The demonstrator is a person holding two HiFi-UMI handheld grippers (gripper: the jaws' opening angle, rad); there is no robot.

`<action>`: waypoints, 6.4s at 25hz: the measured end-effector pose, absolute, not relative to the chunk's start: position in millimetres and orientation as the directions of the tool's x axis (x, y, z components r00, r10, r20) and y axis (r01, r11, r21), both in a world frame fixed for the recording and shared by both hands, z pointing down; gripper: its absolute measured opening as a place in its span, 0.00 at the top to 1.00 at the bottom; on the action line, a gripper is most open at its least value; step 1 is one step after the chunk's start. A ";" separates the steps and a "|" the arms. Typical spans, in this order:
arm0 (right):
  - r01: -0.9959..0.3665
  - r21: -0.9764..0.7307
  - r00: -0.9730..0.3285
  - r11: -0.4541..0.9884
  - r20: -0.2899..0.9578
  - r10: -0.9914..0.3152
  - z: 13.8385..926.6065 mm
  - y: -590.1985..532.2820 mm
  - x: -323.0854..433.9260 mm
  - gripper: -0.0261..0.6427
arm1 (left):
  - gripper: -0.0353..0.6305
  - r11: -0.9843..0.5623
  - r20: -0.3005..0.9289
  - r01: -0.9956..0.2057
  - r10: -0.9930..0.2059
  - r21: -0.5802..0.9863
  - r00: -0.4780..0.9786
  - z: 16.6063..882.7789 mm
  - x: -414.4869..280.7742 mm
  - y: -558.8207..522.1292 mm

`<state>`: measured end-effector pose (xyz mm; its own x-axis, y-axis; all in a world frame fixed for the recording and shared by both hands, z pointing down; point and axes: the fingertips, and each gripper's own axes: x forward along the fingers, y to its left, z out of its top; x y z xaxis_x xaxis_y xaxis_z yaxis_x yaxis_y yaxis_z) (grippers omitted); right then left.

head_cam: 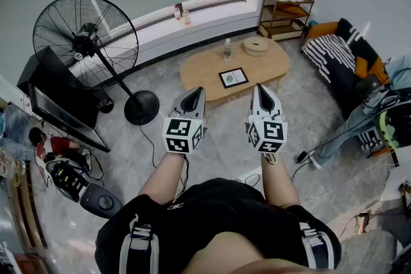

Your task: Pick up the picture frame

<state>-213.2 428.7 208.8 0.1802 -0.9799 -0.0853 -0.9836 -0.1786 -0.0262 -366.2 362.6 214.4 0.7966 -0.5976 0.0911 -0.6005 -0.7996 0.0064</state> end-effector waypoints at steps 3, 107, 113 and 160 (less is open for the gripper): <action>-0.983 -0.030 0.185 -0.183 -0.097 -0.978 205.8 428.7 -198.9 0.94 | 0.91 -0.801 0.095 -0.599 -0.597 0.001 0.797 215.1 -354.0 361.9; -0.947 -0.210 -0.309 0.241 0.409 -0.858 439.4 -189.8 166.1 0.81 | 0.75 -0.386 0.526 -0.901 -0.734 0.197 0.430 441.0 -35.6 -182.6; -0.942 -0.272 -0.320 0.197 0.548 -0.773 523.7 -191.4 173.5 0.80 | 0.74 -0.331 0.646 -0.913 -0.649 0.237 0.403 519.9 -35.0 -184.8; -0.969 -0.243 -0.244 0.034 0.940 -0.239 971.0 -200.7 188.2 0.82 | 0.78 -0.268 0.950 -0.930 -0.117 0.250 0.289 981.4 6.9 -205.9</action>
<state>188.2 -200.7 971.0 -0.2442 -0.2389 0.9398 -0.9694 0.0335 -0.2433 6.9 -205.9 981.4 0.2891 -0.1165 0.9502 -0.9305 -0.2675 0.2503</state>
